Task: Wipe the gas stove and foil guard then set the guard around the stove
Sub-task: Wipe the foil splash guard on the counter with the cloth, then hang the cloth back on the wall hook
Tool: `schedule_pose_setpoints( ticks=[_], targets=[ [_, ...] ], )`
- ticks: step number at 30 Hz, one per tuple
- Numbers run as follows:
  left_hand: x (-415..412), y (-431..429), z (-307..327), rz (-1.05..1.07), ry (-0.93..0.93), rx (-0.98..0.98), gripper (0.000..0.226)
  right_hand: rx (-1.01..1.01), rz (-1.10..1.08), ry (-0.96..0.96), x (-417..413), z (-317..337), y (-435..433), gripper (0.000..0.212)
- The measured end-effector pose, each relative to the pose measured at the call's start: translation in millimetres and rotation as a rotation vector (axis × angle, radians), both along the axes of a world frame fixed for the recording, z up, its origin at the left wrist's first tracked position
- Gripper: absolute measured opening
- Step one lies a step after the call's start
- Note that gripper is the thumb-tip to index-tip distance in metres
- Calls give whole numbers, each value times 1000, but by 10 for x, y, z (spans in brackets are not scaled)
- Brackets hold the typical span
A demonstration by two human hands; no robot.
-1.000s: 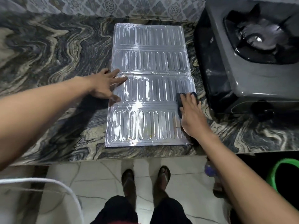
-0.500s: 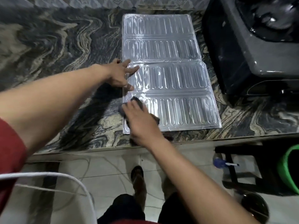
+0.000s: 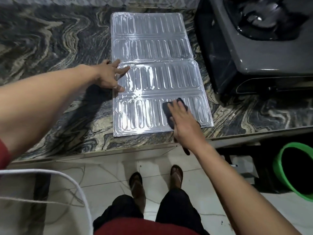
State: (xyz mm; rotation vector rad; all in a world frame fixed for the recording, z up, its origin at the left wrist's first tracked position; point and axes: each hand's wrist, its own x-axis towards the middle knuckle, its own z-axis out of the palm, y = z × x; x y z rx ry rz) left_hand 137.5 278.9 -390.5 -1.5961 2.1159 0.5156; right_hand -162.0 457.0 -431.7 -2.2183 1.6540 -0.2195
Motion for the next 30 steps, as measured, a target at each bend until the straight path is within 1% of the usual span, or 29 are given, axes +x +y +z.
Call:
schedule_pose_setpoints(
  ticks=[2,4,6,8,10,11,13,15,16,18,22,25,27,28,30],
  targets=[
    [-18,6,8,13,-6,5,99,-1,-77,-1,-248,-11,-97,80],
    [-46,29,30,26,-16,9,99,8,-132,0,-462,-26,-162,77],
    [-112,71,81,43,-46,5,98,13,-143,-14,-571,-19,-186,68],
    [-200,110,134,59,-86,0,94,32,-149,-85,-581,19,-184,57],
    [-291,155,184,95,-104,-41,89,58,-139,-136,-583,74,-171,49],
    [-353,200,210,112,-112,-77,85,60,-116,-131,-609,102,-164,46],
    [-524,337,233,133,-118,-151,81,-18,-64,-32,-689,139,-115,48],
    [-765,531,219,129,-94,-245,80,-111,-49,78,-745,181,-31,56],
    [-884,629,192,114,-71,-301,79,-111,-52,104,-760,203,0,59],
    [-1129,837,172,91,10,-365,74,-56,-46,68,-783,232,14,57],
    [-1634,1132,211,47,229,-342,62,-25,-47,-23,-889,422,-154,41],
    [-1928,1207,285,116,463,-295,71,75,-153,-163,-968,630,-278,37],
    [-2043,1214,380,186,603,-240,69,126,-201,-302,-1020,788,-365,33],
    [-2072,1206,449,232,678,-216,61,138,-206,-378,-1050,874,-403,29],
    [-2089,1175,622,344,864,-154,34,164,-187,-530,-1103,1061,-473,22]
  ],
)
